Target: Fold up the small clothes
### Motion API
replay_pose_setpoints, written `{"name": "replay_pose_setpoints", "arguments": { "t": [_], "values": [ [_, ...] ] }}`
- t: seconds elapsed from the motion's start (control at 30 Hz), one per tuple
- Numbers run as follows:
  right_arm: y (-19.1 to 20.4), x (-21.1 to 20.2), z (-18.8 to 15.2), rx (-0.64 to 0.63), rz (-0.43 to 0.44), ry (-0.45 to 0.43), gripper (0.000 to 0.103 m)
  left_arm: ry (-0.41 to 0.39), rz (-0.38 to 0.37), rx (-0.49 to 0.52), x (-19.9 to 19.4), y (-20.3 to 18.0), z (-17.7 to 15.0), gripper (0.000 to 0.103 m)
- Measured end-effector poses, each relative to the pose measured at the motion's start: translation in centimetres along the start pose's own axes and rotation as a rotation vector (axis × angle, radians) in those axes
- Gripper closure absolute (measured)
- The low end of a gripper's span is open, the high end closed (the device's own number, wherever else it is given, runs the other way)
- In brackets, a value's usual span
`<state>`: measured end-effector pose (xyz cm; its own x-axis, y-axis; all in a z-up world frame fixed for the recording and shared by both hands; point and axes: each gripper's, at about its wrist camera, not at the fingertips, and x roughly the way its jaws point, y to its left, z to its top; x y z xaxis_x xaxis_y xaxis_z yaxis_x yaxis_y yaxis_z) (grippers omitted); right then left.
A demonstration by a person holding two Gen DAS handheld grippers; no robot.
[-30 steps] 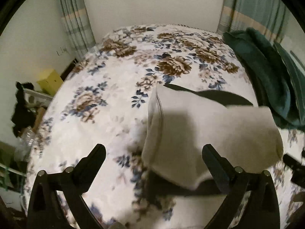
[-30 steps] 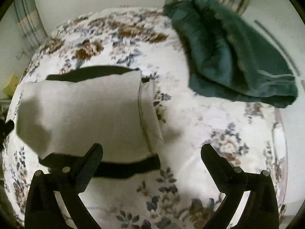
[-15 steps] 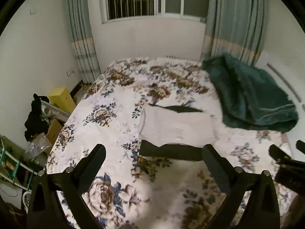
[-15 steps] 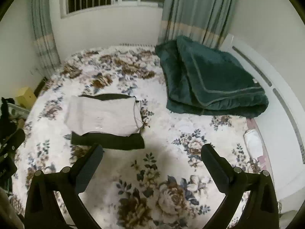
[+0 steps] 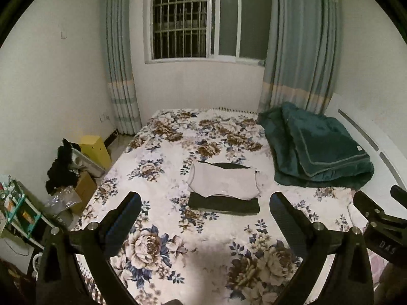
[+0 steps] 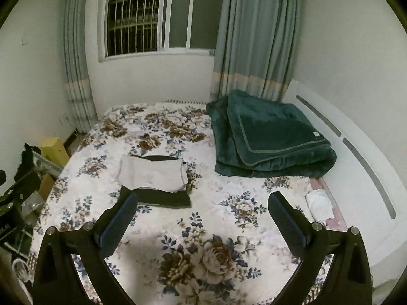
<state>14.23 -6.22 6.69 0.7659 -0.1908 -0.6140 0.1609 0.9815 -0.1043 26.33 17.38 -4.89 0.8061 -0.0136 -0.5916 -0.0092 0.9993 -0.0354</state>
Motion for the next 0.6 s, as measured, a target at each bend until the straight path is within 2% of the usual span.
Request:
{"name": "replay_pose_setpoints", "arguments": {
  "t": [0.3,0.6],
  "values": [
    [-0.8,-6.7,-1.1,0.005,0.023,-0.043,0.000,-0.038,-0.019,0.002,-4.4,0.1,-1.5,0.000],
    [-1.1,-8.4,-1.4,0.006,0.033,-0.052,0.000,-0.051,-0.016,0.007,-5.9,0.0,-2.3,0.000]
  ]
}}
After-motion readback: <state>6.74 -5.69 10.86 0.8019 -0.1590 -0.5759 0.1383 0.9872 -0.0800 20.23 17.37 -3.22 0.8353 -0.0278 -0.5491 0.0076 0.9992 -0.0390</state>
